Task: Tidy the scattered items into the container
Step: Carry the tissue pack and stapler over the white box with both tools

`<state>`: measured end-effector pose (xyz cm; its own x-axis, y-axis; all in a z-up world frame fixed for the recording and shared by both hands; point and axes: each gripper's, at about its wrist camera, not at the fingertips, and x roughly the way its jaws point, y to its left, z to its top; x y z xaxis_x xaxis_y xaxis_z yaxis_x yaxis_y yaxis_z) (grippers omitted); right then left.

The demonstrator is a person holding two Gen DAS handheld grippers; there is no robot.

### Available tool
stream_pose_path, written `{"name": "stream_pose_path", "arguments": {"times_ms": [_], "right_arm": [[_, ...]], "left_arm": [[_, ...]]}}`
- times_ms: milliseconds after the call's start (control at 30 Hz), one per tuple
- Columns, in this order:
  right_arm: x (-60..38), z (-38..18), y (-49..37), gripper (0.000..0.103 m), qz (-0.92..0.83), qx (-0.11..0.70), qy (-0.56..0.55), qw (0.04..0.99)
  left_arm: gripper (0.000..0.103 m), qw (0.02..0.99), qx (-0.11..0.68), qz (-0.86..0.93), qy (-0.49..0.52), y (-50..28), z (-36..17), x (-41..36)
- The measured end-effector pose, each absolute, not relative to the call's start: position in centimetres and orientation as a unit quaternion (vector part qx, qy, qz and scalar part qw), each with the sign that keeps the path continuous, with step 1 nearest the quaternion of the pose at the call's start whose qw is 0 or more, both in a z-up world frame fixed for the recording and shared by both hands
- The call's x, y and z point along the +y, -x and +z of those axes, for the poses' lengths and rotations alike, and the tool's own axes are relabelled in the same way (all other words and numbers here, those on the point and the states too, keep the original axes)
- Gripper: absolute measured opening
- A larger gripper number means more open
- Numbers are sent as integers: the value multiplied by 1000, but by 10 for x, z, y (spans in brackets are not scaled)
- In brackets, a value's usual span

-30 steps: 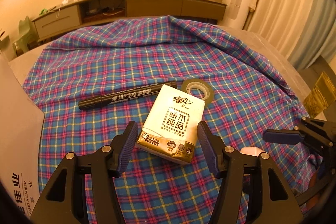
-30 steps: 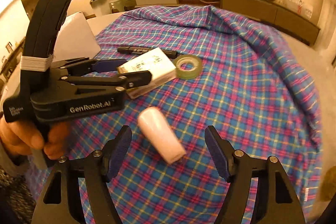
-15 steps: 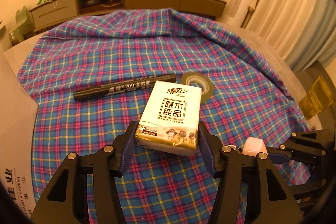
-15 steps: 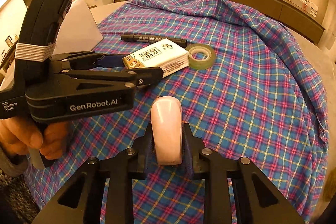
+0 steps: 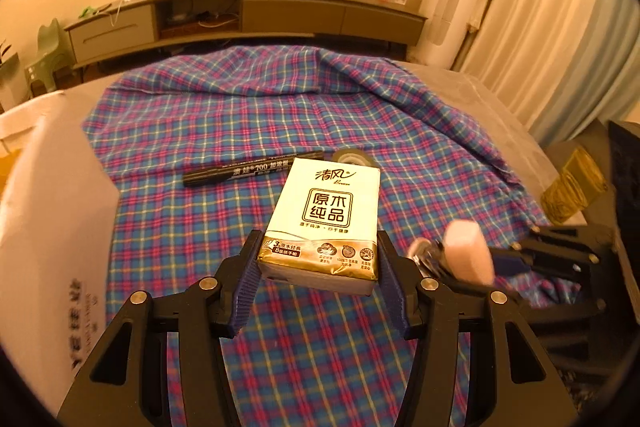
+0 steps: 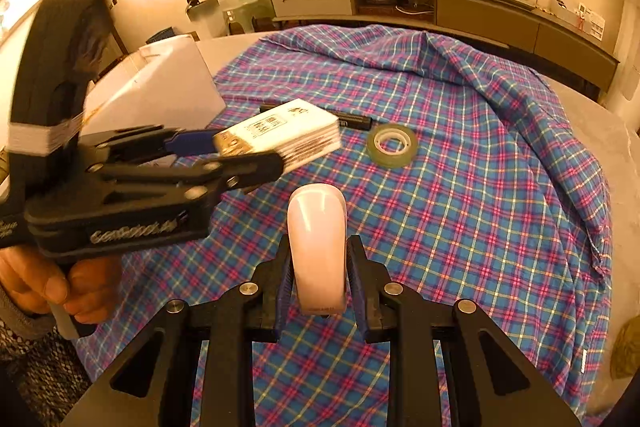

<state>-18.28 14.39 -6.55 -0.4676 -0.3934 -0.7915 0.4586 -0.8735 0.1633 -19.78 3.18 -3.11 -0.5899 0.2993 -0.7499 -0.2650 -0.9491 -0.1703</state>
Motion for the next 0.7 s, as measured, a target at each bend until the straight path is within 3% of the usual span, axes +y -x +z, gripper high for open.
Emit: {"name": "stream_pose_path", "arguments": {"times_ms": [700], "right_arm": [[83, -31, 138, 27, -867, 0, -402, 293]], "left_arm": [[56, 145, -53, 918, 366, 108, 47, -68]]}}
